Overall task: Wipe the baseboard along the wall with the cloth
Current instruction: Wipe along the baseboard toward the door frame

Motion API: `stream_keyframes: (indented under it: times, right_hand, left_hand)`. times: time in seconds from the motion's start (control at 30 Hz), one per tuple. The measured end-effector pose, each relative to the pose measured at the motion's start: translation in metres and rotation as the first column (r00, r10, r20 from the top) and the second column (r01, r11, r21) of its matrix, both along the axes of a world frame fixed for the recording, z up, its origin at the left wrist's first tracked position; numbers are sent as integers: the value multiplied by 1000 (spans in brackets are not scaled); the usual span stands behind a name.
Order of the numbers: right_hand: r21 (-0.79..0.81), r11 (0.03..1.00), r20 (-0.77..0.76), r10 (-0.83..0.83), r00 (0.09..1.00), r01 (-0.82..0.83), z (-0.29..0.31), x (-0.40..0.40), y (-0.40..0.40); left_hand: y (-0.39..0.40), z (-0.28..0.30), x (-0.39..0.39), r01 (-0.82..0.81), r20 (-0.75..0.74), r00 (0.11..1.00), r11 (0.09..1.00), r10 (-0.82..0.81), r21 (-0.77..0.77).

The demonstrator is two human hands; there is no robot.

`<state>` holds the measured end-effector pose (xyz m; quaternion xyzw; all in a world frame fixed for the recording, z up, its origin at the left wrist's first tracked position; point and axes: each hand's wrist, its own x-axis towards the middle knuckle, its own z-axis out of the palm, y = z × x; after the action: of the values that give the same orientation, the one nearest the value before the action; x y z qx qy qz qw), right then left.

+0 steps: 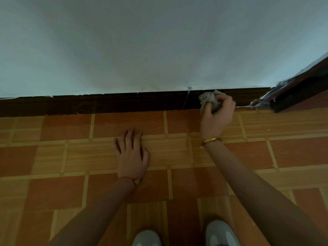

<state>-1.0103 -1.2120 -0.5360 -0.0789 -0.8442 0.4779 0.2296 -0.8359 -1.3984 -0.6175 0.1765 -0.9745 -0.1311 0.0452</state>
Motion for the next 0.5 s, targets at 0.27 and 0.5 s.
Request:
stream_keyframes:
  times: [0.27,0.5]
  right_hand:
    - [86,924,-14,375,927,-373,4,27,-78]
    - [45,999,-34,-27,999,29,7,3,-12]
  left_hand:
    - [0,2,0,1,-26,1000,1000,-1,-5]
    - [1,0,0,-3,-34,999,1000,3,15]
